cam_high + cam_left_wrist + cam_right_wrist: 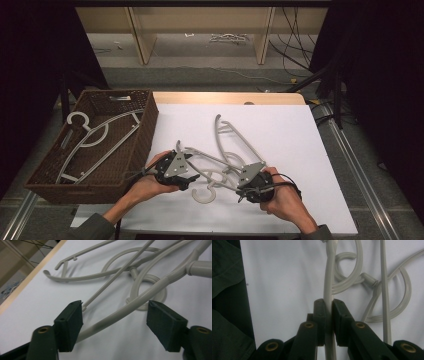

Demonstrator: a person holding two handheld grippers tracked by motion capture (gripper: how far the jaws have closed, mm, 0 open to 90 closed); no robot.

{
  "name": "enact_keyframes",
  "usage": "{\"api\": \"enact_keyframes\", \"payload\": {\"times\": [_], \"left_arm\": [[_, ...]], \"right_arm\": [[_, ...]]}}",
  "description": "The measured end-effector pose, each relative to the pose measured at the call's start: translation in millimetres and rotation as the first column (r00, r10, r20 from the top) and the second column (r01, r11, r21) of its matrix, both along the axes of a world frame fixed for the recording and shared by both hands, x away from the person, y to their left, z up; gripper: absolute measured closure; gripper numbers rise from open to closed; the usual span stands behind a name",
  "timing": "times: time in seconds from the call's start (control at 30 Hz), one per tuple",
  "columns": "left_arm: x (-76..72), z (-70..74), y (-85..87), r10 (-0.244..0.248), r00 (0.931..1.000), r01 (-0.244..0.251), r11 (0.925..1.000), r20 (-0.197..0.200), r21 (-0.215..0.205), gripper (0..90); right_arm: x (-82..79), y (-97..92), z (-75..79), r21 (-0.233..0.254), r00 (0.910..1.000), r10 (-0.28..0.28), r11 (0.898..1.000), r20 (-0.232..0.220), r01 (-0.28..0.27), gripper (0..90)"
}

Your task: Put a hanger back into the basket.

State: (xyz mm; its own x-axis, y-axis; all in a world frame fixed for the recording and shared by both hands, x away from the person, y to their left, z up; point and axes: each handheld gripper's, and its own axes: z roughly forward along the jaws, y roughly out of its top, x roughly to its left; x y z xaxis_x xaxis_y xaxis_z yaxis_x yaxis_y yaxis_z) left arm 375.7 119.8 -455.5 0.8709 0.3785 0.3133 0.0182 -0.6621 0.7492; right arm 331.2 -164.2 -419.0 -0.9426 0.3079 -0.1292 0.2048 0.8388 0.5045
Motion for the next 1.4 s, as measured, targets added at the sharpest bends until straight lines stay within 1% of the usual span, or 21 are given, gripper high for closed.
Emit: {"api": "enact_keyframes", "payload": {"times": [0.13, 0.27, 0.37, 0.4, 0.43, 0.5, 0.6, 0.63, 0.7, 0.73, 0.77, 0.87, 0.93, 0.97, 1.07, 1.17, 1.2, 1.23, 1.27, 1.37, 1.4], "left_arm": [[3.5, -3.6, -11.8, -0.065, 0.9979, 0.065, 0.9969, -0.003, 0.045, 33.7], [6.1, -3.6, -19.7, -0.107, 0.9943, 0.107, 0.9926, -0.011, 0.057, 38.3], [9.4, -4.6, -29.4, -0.183, 0.9829, 0.184, 0.9779, -0.019, 0.099, 53.0], [9.4, -4.6, -29.4, -0.183, 0.9829, 0.184, 0.9779, -0.019, 0.099, 56.6], [8.7, -2.5, -32.7, -0.23, 0.9732, 0.227, 0.9642, 0.006, 0.137, 59.5], [6.2, 2.5, -35.7, -0.276, 0.9601, 0.261, 0.9446, 0.047, 0.199, 64.9], [5.0, 7.2, -37.3, -0.281, 0.958, 0.263, 0.9414, 0.057, 0.21, 68.1], [4.4, 10.3, -37.5, -0.291, 0.9537, 0.27, 0.9397, 0.075, 0.209, 68.9], [3.7, 11.3, -37.8, -0.298, 0.9512, 0.275, 0.9371, 0.08, 0.214, 70.5], [1.7, 13.2, -38.5, -0.304, 0.9481, 0.278, 0.9341, 0.093, 0.224, 71.4], [1.4, 14.1, -38.8, -0.304, 0.9472, 0.277, 0.9352, 0.1, 0.221, 72.2], [0.4, 19.5, -38.9, -0.32, 0.9416, 0.29, 0.9282, 0.103, 0.233, 74.5], [-1.7, 22.6, -39.7, -0.324, 0.9399, 0.295, 0.9291, 0.107, 0.223, 76.0], [-2.5, 25.0, -40.3, -0.33, 0.9392, 0.301, 0.9259, 0.096, 0.228, 77.0], [-5.4, 30.8, -43.4, -0.32, 0.9443, 0.299, 0.9315, 0.076, 0.207, 78.9], [-5.1, 36.6, -45.0, -0.276, 0.9608, 0.268, 0.9482, 0.025, 0.17, 79.3], [-5.1, 36.6, -45.0, -0.276, 0.9608, 0.268, 0.9482, 0.025, 0.17, 79.3], [-3.9, 38.5, -44.4, -0.253, 0.9674, 0.247, 0.956, 0.015, 0.158, 79.3], [-3.3, 38.9, -44.0, -0.242, 0.9702, 0.238, 0.9591, 0.007, 0.153, 79.3], [-0.3, 40.2, -42.2, -0.21, 0.9775, 0.21, 0.9685, -0.014, 0.133, 79.3], [1.5, 41.0, -40.9, -0.198, 0.9799, 0.2, 0.9717, -0.029, 0.126, 79.3]], "right_arm": [[0.1, -0.7, 1.9, 0.003, 1.0, 0.004, 1.0, 0.0, -0.004, 81.9], [0.2, -0.4, 2.2, 0.01, 1.0, 0.005, 1.0, 0.002, -0.005, 81.9], [-0.1, -1.0, 3.1, 0.012, 1.0, 0.008, 1.0, 0.002, -0.008, 81.9], [0.3, -1.4, 3.7, 0.014, 1.0, 0.009, 1.0, 0.005, -0.009, 81.9], [0.5, -2.1, 4.1, 0.012, 0.9999, 0.008, 1.0, 0.007, -0.008, 81.9], [1.1, -4.0, 4.7, 0.015, 0.9998, 0.011, 1.0, 0.018, -0.011, 81.9], [1.9, -6.1, 6.5, 0.021, 0.9996, 0.008, 1.0, 0.029, -0.008, 81.6], [4.1, -9.8, 8.4, 0.036, 0.9985, 0.0, 0.999, 0.055, -0.002, 80.5], [5.4, -11.7, 9.2, 0.044, 0.9983, -0.007, 0.999, 0.057, 0.005, 79.7], [7.7, -14.9, 10.0, 0.067, 0.997, -0.036, 0.997, 0.068, 0.032, 77.2], [9.0, -16.0, 10.0, 0.077, 0.9967, -0.051, 0.996, 0.064, 0.046, 75.9], [12.8, -19.2, 9.2, 0.125, 0.99, -0.118, 0.986, 0.076, 0.108, 71.0], [14.8, -21.1, 9.2, 0.139, 0.9872, -0.138, 0.982, 0.079, 0.127, 67.4], [16.1, -21.8, 9.2, 0.155, 0.9821, -0.163, 0.977, 0.094, 0.148, 65.3], [18.8, -24.9, 11.2, 0.188, 0.9728, -0.212, 0.963, 0.093, 0.192, 58.8], [22.0, -29.9, 13.6, 0.252, 0.9582, -0.272, 0.937, 0.089, 0.242, 50.3], [22.0, -29.9, 13.6, 0.252, 0.9582, -0.272, 0.937, 0.089, 0.242, 50.3], [22.6, -32.9, 15.5, 0.257, 0.9553, -0.285, 0.931, 0.077, 0.257, 47.5], [22.8, -37.4, 18.3, 0.291, 0.9444, -0.321, 0.912, 0.071, 0.288, 44.1], [24.7, -42.1, 21.9, 0.362, 0.9324, -0.354, 0.881, 0.073, 0.306, 40.8], [23.9, -43.1, 23.5, 0.376, 0.9194, -0.386, 0.865, 0.073, 0.333, 39.9]]}}
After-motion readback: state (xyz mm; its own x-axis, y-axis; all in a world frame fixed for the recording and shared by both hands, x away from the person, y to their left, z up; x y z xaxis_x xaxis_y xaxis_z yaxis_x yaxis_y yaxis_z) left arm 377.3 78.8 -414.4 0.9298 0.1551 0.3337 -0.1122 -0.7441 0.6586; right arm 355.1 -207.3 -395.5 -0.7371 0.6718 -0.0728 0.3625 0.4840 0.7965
